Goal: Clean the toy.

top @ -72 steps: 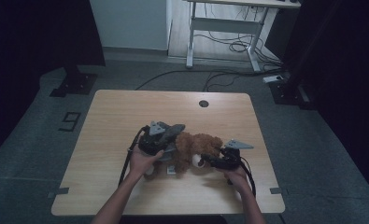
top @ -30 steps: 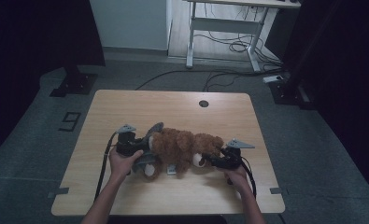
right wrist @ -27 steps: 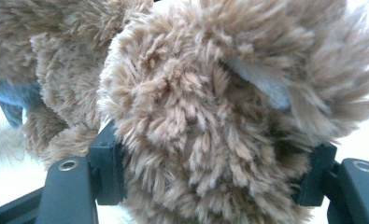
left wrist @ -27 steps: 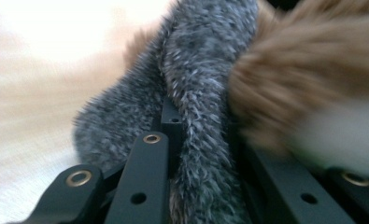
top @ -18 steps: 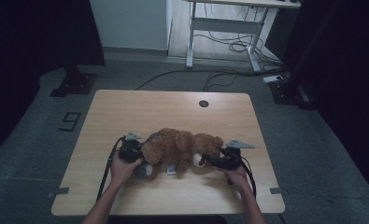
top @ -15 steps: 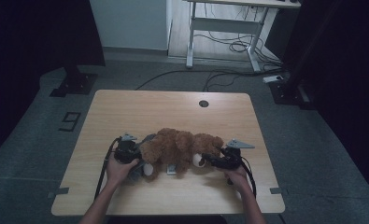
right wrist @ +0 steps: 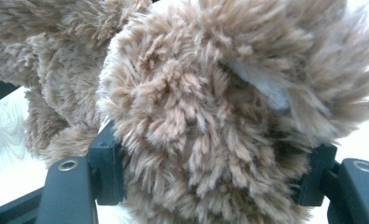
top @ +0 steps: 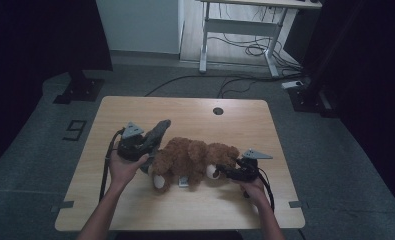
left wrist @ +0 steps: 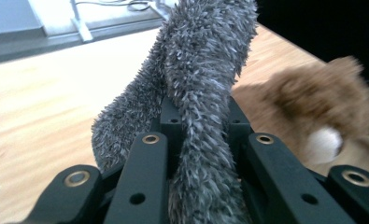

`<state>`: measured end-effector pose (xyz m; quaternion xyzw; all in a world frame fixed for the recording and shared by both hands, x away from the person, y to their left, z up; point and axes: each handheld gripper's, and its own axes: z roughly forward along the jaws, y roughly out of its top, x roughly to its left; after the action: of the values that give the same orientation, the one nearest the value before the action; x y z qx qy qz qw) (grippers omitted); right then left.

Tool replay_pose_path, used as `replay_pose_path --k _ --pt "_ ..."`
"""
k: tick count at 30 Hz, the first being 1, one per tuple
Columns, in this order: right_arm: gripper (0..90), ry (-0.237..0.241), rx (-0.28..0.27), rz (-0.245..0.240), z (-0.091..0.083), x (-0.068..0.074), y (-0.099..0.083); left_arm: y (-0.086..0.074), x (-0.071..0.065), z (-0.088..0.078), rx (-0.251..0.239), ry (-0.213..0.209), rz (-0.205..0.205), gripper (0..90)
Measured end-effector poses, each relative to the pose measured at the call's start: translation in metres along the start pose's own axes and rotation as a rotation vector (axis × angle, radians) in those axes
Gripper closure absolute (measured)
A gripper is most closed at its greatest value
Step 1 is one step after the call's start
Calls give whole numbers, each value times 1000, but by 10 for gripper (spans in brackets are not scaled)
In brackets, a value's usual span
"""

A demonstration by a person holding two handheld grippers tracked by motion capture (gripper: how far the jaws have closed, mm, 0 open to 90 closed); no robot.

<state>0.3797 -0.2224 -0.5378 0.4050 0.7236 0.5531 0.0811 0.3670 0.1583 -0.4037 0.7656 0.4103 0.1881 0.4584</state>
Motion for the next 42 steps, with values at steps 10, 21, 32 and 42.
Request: replay_pose_path --k 10,21,32,42 --pt "297 2 0 0 0 0 0 4 -49 70 148 -85 56 758" --pt "297 2 1 -4 1 0 0 -13 -70 91 150 -56 126 764" --pt "293 2 1 -19 0 1 0 -37 -45 56 102 -10 115 766" --pt "293 4 -5 -6 1 1 0 -65 -19 33 136 95 112 766"
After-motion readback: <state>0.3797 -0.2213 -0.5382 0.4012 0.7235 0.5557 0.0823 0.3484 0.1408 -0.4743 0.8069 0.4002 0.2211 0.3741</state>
